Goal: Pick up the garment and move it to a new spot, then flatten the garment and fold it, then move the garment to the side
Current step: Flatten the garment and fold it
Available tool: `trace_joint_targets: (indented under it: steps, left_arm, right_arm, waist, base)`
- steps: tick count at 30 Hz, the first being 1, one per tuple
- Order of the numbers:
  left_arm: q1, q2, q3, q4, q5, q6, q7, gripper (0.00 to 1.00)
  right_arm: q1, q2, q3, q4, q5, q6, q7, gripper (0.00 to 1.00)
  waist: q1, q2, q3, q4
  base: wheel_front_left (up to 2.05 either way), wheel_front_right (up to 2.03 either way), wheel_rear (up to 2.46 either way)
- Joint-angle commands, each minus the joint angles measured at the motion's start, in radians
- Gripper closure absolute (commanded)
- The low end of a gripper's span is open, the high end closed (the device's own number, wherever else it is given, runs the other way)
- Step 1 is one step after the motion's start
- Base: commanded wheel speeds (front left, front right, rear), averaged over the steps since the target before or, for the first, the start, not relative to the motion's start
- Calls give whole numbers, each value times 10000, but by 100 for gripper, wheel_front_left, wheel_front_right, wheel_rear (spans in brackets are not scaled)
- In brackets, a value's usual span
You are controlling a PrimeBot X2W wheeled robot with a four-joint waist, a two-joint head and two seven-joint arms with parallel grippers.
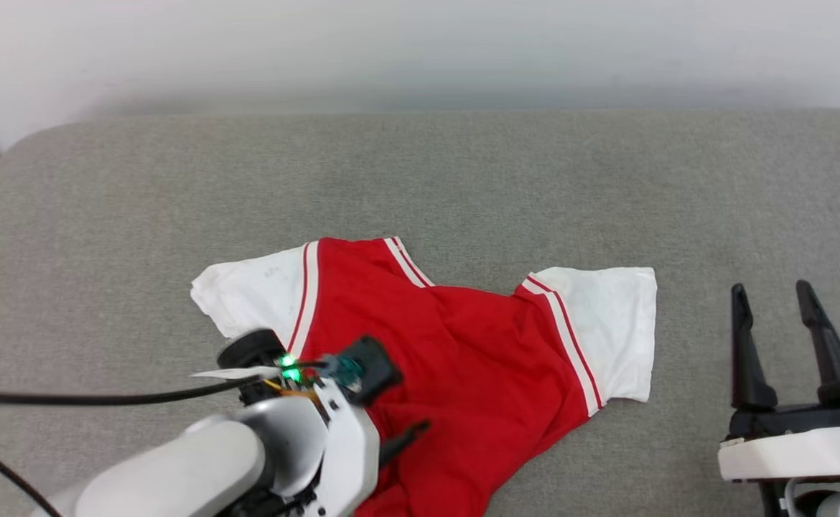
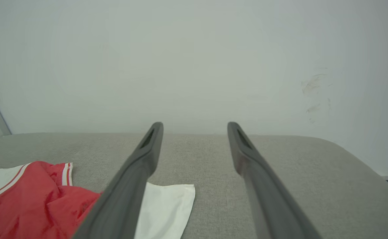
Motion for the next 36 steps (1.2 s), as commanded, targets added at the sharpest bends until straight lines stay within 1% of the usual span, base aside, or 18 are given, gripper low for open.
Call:
trace_joint_targets:
  steps: [1,4,7,9,13,15,17,20,22,25,28,30,32,34,36]
  left_arm:
    - [19,99,236,-193,124,284,-421,0]
    - [277,266,728,-443,543,1059,-1433,0]
    - [647,135,1231,-519,764,1912,-2555,0]
    - [878,73,1437,-386,1064,2410,-3272,0]
    - [1482,-192,2033,-36,1440,3692,-4844,0]
    - [1798,-286,2335,146,1583,4272,-5581,0]
    - [2123,-362,2685,330,1679,4852,-6077,0]
    - [2673,-561,3337,378,1794,5605,-6445,0]
    - [3037,-731,3806,290,1974,5945,-6510,0]
    - [3627,-1108,4715,-109,2577,6355,-6527,0]
    - [4177,-1528,5554,-417,3327,6466,-6530,0]
    - [4554,-1885,5984,-558,3747,6419,-6529,0]
    - [4828,-2176,6366,-631,4168,6303,-6524,0]
    - [4968,-2560,6732,-718,4476,6153,-6525,0]
    - [5116,-2864,7080,-729,4754,5968,-6524,0]
  right_arm:
    - [-127,-68,-135,-104,-100,-3,-19,0]
    - [-452,-392,-317,-230,-267,-3,-19,0]
    - [-778,-847,-375,-271,-388,-3,-17,0]
    - [-1050,-1277,-349,-138,-404,-3,-19,0]
    - [-1740,-2302,58,224,-323,-3,221,0]
    - [-2127,-2902,476,299,-152,-3,724,0]
    - [-2511,-3563,978,328,157,-5,1498,0]
    - [-3138,-4463,1841,404,999,-3,3020,0]
    - [-3583,-5091,2415,480,1708,-5,4217,0]
    - [-4202,-5976,3443,625,2807,-3,6249,0]
    - [-4769,-6781,4547,826,3861,-5,8258,0]
    - [-5119,-7086,5099,1015,4795,-5,9584,0]
    - [-5480,-7267,5415,1257,5657,-5,10715,0]
    - [-5789,-7465,5688,1545,6131,-5,11593,0]
    - [-6071,-7342,5746,1932,6582,-3,12238,0]
  waist:
    - [1,0,-160,176]
    - [1,0,-267,354]
    - [1,0,-303,547]
    - [1,0,-324,653]
    - [1,0,-319,806]
    - [1,0,-298,858]
    - [1,0,-251,891]
    - [1,0,-136,942]
    - [1,0,-20,972]
    - [1,0,188,1040]
    - [1,0,413,1108]
    - [1,0,579,1180]
    - [1,0,771,1263]
    - [1,0,993,1376]
    - [1,0,1236,1472]
  base:
    - [0,0,0]
    - [0,0,0]
    - [0,0,0]
    - [0,0,0]
    - [0,0,0]
    - [0,0,0]
    - [0,0,0]
    - [0,0,0]
    - [0,0,0]
    - [0,0,0]
    - [0,0,0]
    - [0,0,0]
    - [0,0,0]
    - [0,0,0]
    - [0,0,0]
